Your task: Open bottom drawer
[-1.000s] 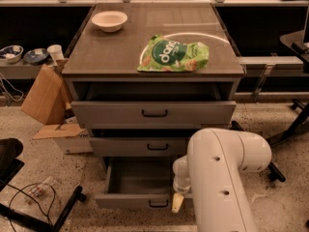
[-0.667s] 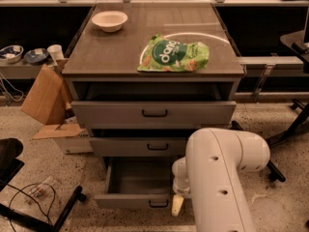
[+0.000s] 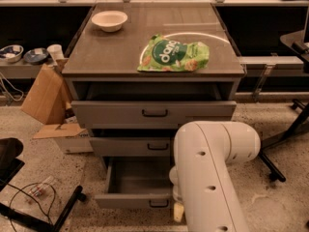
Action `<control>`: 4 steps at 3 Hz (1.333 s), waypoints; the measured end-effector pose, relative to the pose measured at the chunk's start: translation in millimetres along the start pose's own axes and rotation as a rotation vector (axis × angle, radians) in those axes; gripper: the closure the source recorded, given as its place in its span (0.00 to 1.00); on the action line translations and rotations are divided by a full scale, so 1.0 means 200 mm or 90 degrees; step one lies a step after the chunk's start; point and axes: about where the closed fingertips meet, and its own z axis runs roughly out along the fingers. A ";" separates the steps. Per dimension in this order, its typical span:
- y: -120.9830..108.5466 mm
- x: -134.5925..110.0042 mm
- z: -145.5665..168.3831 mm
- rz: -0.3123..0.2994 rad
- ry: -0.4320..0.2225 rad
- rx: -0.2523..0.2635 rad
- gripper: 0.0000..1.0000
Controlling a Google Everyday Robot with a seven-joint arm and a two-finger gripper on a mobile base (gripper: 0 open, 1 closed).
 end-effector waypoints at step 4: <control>0.75 0.49 -0.07 0.146 0.136 -0.072 0.50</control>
Offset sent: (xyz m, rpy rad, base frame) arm -0.2736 -0.0563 0.0485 -0.2807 0.2969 -0.4082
